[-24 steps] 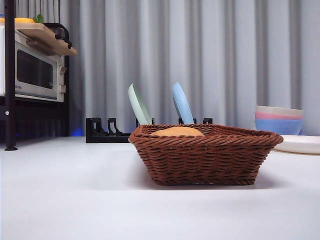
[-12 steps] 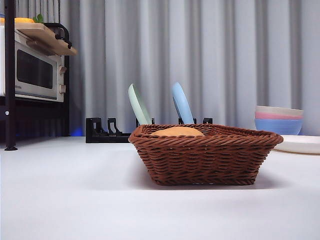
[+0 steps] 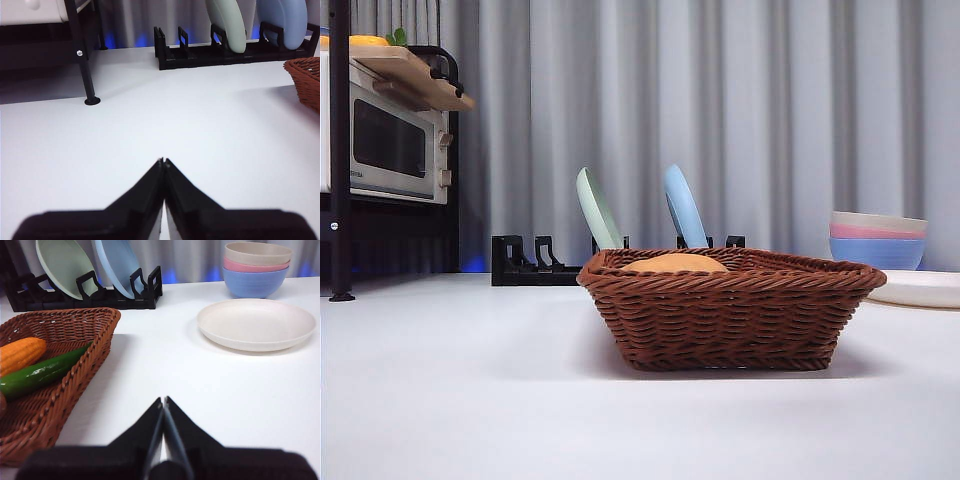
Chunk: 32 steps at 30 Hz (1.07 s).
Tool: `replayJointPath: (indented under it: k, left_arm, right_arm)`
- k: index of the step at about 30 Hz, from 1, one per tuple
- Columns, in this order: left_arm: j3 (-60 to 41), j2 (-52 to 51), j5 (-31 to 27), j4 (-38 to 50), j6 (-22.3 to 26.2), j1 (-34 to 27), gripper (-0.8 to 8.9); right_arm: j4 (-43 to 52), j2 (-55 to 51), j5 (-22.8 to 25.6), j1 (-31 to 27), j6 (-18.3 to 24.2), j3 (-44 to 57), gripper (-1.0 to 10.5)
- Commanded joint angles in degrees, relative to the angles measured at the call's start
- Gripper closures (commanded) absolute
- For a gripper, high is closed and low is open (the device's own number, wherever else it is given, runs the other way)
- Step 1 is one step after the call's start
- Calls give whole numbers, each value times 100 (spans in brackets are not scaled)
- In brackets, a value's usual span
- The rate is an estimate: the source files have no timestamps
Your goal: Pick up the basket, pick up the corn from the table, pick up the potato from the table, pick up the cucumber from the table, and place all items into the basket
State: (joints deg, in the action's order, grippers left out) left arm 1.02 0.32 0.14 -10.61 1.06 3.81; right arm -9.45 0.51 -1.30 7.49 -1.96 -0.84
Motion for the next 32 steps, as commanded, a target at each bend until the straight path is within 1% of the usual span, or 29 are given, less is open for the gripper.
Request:
replayJointPath:
  k: [1,32]
  left_arm:
    - [-76,-11,-4,4,46,-17,816]
    - [-76,-11,-4,4,46,-17,816]
  right_arm:
    - [-4,-2,20,7,-52,50,945]
    - [-4,-2,20,7,-52,50,945]
